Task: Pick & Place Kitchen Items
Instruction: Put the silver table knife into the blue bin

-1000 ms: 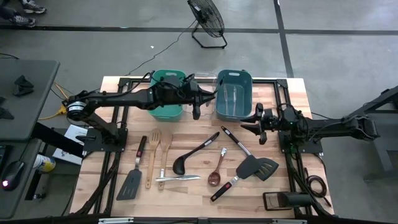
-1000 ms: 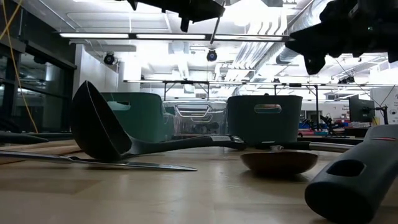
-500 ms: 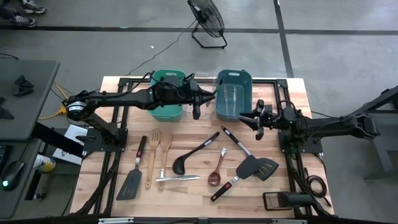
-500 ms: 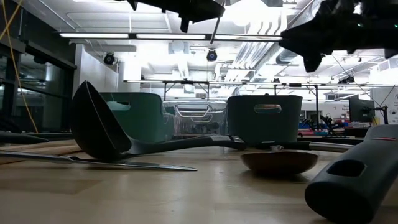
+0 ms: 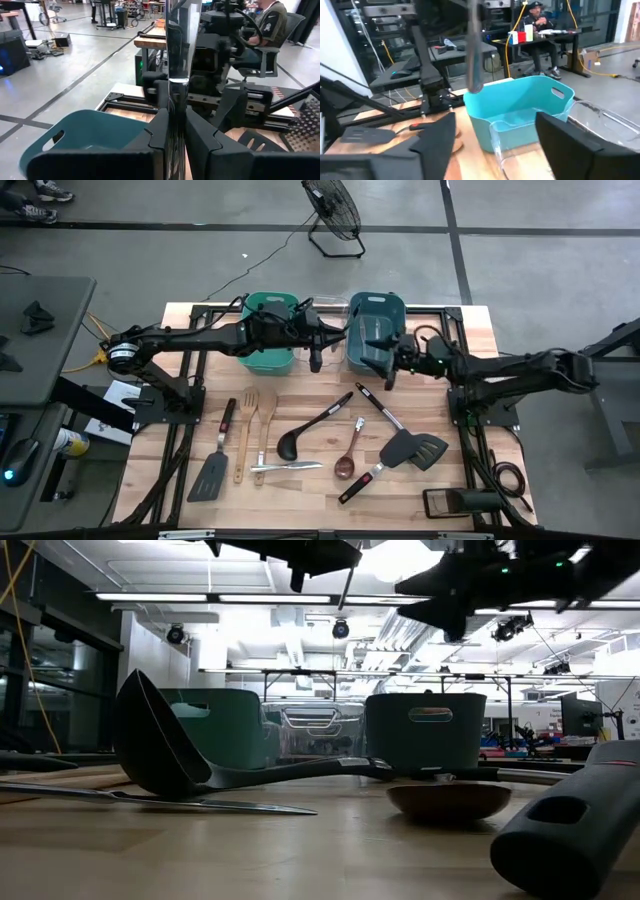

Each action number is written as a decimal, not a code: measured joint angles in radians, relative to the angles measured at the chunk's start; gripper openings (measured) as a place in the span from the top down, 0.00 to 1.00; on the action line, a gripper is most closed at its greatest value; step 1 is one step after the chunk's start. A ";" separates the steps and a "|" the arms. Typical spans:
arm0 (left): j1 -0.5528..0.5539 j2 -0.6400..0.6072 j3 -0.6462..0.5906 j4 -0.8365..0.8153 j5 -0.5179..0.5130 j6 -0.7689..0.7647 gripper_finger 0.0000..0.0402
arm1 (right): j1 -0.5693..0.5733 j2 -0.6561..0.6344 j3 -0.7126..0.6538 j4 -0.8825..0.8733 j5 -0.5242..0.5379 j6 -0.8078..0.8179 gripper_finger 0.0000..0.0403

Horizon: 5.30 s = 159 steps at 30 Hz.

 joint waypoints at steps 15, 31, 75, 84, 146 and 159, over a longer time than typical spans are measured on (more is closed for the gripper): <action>0.000 0.000 0.000 0.000 0.038 -0.008 0.92 | -0.023 0.313 0.265 0.072 -0.153 0.010 0.23; 0.000 0.000 0.000 0.000 0.050 -0.022 0.92 | -0.092 0.328 0.281 0.074 -0.285 0.072 0.67; 0.003 -0.005 -0.001 -0.046 0.002 -0.018 0.77 | -0.166 0.313 0.280 -0.007 -0.367 0.142 0.84; -0.003 -0.011 -0.001 -0.026 -0.028 0.004 0.75 | -0.174 0.292 0.279 -0.071 -0.338 0.122 0.98; 0.000 -0.367 0.000 -0.555 -0.370 -0.023 0.58 | -0.437 0.223 0.279 -0.954 -0.359 0.483 0.96; 0.000 -0.367 0.000 -0.555 -0.386 -0.023 0.58 | -0.436 0.223 0.279 -0.961 -0.380 0.481 0.96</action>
